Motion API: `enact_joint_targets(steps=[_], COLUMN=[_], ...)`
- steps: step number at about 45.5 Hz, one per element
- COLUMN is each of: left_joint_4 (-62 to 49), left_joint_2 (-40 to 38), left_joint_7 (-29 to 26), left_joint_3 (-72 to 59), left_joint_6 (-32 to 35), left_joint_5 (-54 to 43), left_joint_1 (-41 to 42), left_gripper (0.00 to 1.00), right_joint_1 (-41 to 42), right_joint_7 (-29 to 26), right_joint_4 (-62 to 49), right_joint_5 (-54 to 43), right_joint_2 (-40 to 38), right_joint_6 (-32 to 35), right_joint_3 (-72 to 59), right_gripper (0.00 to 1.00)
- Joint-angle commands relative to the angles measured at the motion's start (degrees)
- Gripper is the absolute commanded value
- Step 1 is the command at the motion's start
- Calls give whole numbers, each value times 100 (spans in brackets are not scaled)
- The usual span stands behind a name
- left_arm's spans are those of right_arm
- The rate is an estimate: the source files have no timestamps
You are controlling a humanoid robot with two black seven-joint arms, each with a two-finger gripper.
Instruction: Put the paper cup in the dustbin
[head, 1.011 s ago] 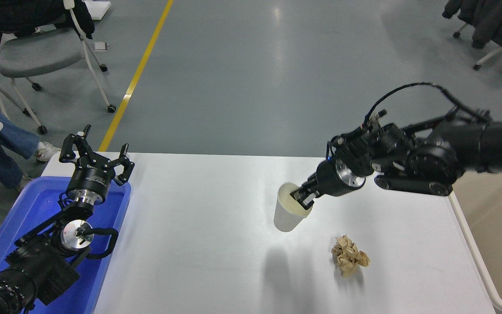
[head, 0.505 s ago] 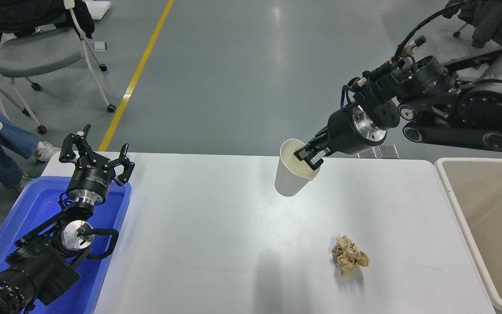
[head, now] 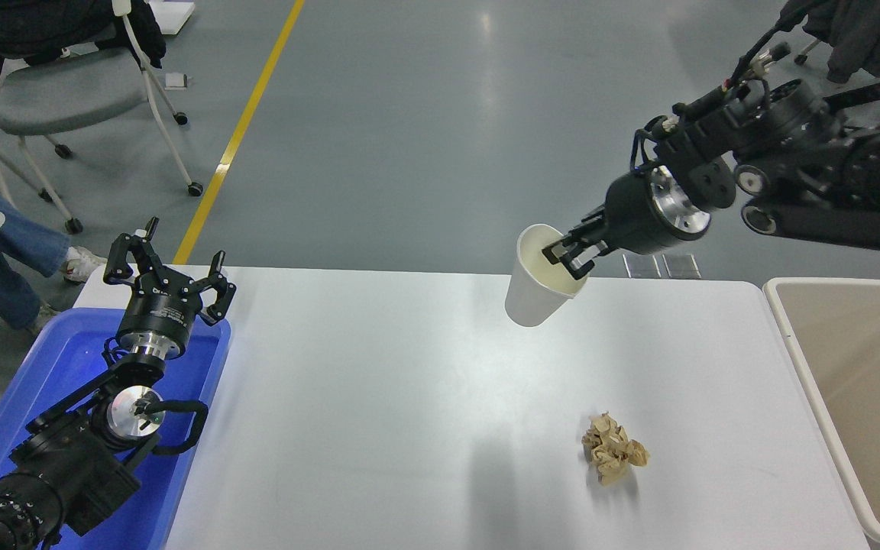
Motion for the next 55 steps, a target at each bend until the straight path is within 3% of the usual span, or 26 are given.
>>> enact_joint_targets(steps=[1, 14, 25, 38, 46, 55], left_joint_4=[1, 1, 1, 1, 1, 1], left_joint_2=[0, 0, 0, 0, 0, 0], left_joint_7=[0, 0, 0, 0, 0, 0], left_joint_3=[0, 0, 0, 0, 0, 0], left_joint_6=[-1, -1, -1, -1, -1, -1], left_joint_5=[0, 0, 0, 0, 0, 0], left_joint_1=[0, 0, 0, 0, 0, 0], left_gripper=[100, 100, 100, 100, 100, 100], right_joint_1=[-356, -1525, -3211, -5541, -6359, -7185], right_joint_7=[5, 31, 58, 58, 58, 49], right_joint_4=[-246, -887, -1248, -1854, -2503, -4024], right_joint_5=[-36, 7, 121, 1237, 2019, 3698], right_joint_2=[-1299, -2951, -3919, -3788, -3393, -2566], right_joint_6=[-67, -410, -744, -1464, -1746, -1641], right_joint_3=[17, 570, 1940, 3163, 3418, 3498], right_gripper=[0, 0, 0, 0, 0, 0])
